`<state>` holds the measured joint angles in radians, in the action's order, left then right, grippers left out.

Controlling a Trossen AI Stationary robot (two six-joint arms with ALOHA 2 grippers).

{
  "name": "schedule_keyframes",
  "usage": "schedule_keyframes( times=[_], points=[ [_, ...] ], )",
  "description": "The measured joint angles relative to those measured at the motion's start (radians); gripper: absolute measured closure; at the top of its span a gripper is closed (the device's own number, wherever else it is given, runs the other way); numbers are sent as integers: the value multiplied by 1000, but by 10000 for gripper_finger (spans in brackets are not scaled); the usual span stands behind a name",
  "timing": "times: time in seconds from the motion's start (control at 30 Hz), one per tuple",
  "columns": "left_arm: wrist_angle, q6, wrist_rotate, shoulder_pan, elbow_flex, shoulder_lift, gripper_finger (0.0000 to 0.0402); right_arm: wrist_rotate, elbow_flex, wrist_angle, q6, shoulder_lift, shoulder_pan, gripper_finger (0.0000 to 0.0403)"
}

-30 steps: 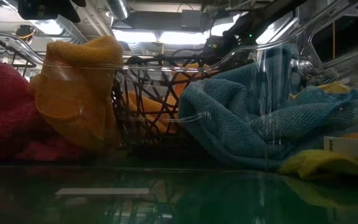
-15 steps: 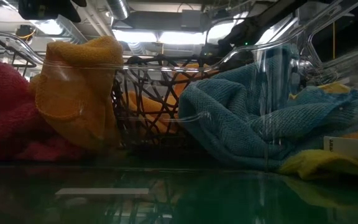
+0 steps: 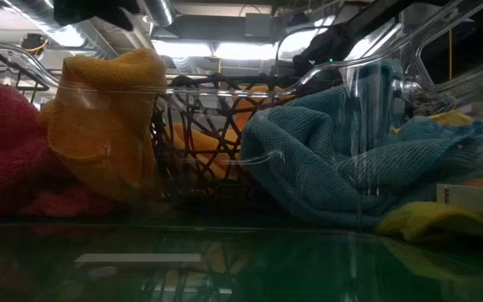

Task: Sort microfiber towel by color & place in baskets
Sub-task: Put the green towel into the gold wire basket

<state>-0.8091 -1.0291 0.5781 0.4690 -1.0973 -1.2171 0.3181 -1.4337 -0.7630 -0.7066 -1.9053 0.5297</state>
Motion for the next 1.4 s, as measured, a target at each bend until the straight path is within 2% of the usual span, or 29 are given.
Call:
schedule_keyframes(
  times=[0.07,0.2,0.43,0.73,1.0,1.2,1.4],
  points=[
    [14,46,62,0,0,0,282,-14,-34,-51,1,8,0,380],
    [45,148,162,-11,0,0,282,-26,-138,-185,3,25,0,397],
    [112,291,269,-55,0,0,282,-20,-396,-377,69,32,0,399],
    [282,554,311,-154,0,0,281,94,-726,-472,174,34,0,400],
    [506,802,170,-301,0,0,234,223,-923,-521,227,34,0,401],
    [622,977,65,-424,0,0,202,328,-917,-476,266,57,-8,402],
    [702,1067,-68,-528,0,0,195,337,-917,-466,268,59,-61,402]
  ],
)
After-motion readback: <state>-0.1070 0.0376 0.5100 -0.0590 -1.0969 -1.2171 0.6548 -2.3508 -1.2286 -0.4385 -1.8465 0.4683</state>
